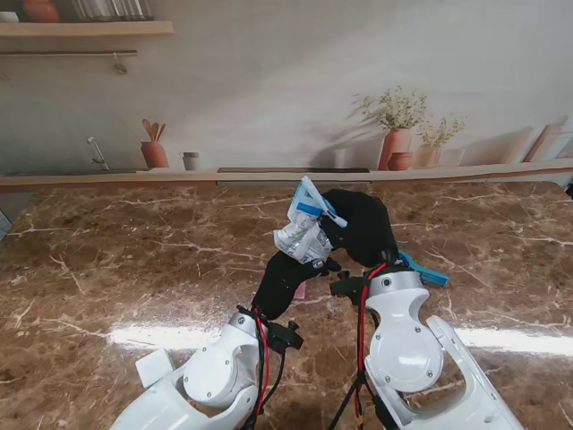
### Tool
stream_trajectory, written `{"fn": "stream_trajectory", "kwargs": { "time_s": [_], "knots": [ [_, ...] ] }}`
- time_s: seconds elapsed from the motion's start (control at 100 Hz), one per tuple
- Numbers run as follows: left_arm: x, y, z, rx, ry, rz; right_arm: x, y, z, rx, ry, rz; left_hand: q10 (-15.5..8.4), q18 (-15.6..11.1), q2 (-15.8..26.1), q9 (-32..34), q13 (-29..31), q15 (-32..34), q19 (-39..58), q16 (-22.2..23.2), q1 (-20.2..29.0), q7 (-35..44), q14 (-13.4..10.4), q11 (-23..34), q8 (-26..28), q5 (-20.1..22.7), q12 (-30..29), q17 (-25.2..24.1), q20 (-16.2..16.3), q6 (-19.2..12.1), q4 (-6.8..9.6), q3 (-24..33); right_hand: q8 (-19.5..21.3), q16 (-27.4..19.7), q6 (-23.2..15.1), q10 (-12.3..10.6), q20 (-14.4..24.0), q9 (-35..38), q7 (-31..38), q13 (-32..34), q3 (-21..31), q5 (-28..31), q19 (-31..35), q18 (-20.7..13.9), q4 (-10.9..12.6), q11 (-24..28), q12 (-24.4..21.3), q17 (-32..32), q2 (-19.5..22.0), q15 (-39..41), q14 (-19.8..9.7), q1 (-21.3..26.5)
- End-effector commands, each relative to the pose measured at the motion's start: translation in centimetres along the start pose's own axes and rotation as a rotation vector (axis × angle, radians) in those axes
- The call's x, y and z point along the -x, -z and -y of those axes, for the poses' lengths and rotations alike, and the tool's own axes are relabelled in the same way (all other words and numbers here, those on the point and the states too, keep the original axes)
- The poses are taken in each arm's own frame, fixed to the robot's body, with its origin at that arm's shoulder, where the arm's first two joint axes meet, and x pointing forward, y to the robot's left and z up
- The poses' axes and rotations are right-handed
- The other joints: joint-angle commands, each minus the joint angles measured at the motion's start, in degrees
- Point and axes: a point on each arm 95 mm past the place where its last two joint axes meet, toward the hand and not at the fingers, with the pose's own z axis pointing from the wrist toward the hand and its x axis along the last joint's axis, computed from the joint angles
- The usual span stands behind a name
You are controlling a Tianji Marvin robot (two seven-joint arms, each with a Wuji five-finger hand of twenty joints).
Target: Fill the seasoning bottle
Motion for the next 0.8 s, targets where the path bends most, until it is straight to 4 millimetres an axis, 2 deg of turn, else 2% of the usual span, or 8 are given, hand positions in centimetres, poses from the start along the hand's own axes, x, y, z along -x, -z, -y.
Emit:
{"fn": "stream_trajectory", "kwargs": {
  "time_s": [0.0,0.06,0.17,0.28,0.38,0.45,0.54,0.79],
  "knots": [
    [-0.1,0.1,-0.3,-0.015,0.022,-0.007,0.3,0.1,0.3,-0.016,0.001,0.015,-2.1,0.2,4.1,7.3,4.9,3.4,1.6,2.2,5.2,3.1,-1.9,2.2,0.3,4.5,1.4,1.3,2.7,-3.9,-1.42,-5.1,9.0,1.6,-9.9,-8.7,1.2,7.5,17.2,5.6,5.6,11.7,4.4,0.2,7.8,13.1,2.7,0.9,10.3,4.2,-4.7,8.4],
    [-0.2,0.1,-0.3,-0.021,0.048,-0.015,0.4,0.2,0.4,-0.022,0.001,0.019,-2.3,-0.1,8.4,12.3,8.0,6.4,3.4,3.8,14.0,7.6,-1.6,3.3,-2.6,6.2,4.8,2.0,3.4,-5.2,-0.11,-13.2,9.0,1.6,-9.8,-8.7,1.2,7.4,17.1,5.6,5.5,11.6,4.4,0.2,7.8,13.1,2.7,0.8,10.3,4.1,-4.6,8.4],
    [-0.4,0.1,-0.5,-0.049,0.103,-0.024,0.6,0.3,0.4,-0.039,0.004,0.027,-1.8,0.2,12.9,21.2,13.2,13.3,8.7,6.9,18.3,15.6,0.2,5.4,-2.6,12.0,14.3,4.0,5.5,-5.9,-1.16,-6.4,8.9,1.1,-9.7,-8.9,1.3,6.9,16.7,5.6,5.2,11.3,4.3,0.2,7.4,12.6,2.5,0.6,9.7,3.2,-4.1,8.3],
    [-0.7,0.2,-0.4,-0.065,0.106,-0.023,0.7,0.3,0.2,-0.048,0.000,0.036,-1.3,-0.4,14.7,21.2,14.7,20.8,12.5,12.9,20.2,21.9,1.6,13.2,11.1,10.7,26.1,5.3,6.2,-9.5,-1.30,-4.0,6.0,-0.4,-8.4,-8.2,1.6,6.3,13.4,5.5,5.4,9.6,3.7,-0.2,4.7,10.0,0.3,0.0,7.0,0.4,-2.5,7.5],
    [-1.0,0.1,-0.1,-0.097,0.086,-0.016,0.9,0.3,-0.3,-0.063,0.003,0.048,-1.5,-0.3,15.8,21.2,15.6,25.1,14.5,16.9,19.5,25.3,2.9,18.5,25.2,10.1,32.4,6.2,6.4,-9.3,-0.42,0.0,-2.6,-2.3,-5.3,-5.7,1.2,4.9,7.0,5.2,5.8,5.8,2.9,-1.5,-0.1,6.4,-5.2,-0.7,2.4,-4.3,-0.7,5.3],
    [-1.3,0.1,0.4,-0.109,0.059,-0.009,1.0,0.4,-0.7,-0.073,0.010,0.050,-1.7,0.4,15.8,21.6,16.3,26.5,15.9,17.6,19.0,27.6,3.5,19.9,29.5,9.9,33.4,7.4,7.0,-8.2,0.72,2.1,-18.4,-3.6,-4.7,-5.2,0.4,3.3,9.5,4.1,5.0,-0.4,1.8,-2.1,-3.0,3.8,-8.6,-1.6,0.3,-8.5,-0.1,2.2],
    [-1.8,0.2,1.2,-0.113,0.018,-0.002,1.2,0.5,-1.5,-0.088,0.021,0.046,-1.7,1.5,15.9,21.6,17.1,26.4,17.6,16.8,18.9,29.3,4.1,20.0,31.6,9.8,33.1,9.6,7.6,-6.8,1.77,3.9,-30.4,-5.0,-3.8,-4.9,-0.2,1.3,15.1,3.0,-2.1,-9.6,0.2,-2.7,-2.0,1.0,-10.7,-2.7,2.2,-12.2,-0.1,-4.8],
    [-3.1,-0.1,2.9,-0.136,-0.012,0.007,1.2,0.5,-3.0,-0.136,0.038,0.063,0.3,5.0,9.9,21.5,23.2,24.4,24.5,10.9,23.5,33.4,4.9,10.9,26.2,13.3,28.2,23.1,6.2,-2.7,1.26,10.0,-35.6,-8.1,-1.7,-4.1,-2.6,1.8,16.1,5.0,-11.0,-10.5,-5.4,-2.3,-3.6,-2.1,-15.7,-1.2,6.0,-19.3,-0.9,-0.9]
  ]
}}
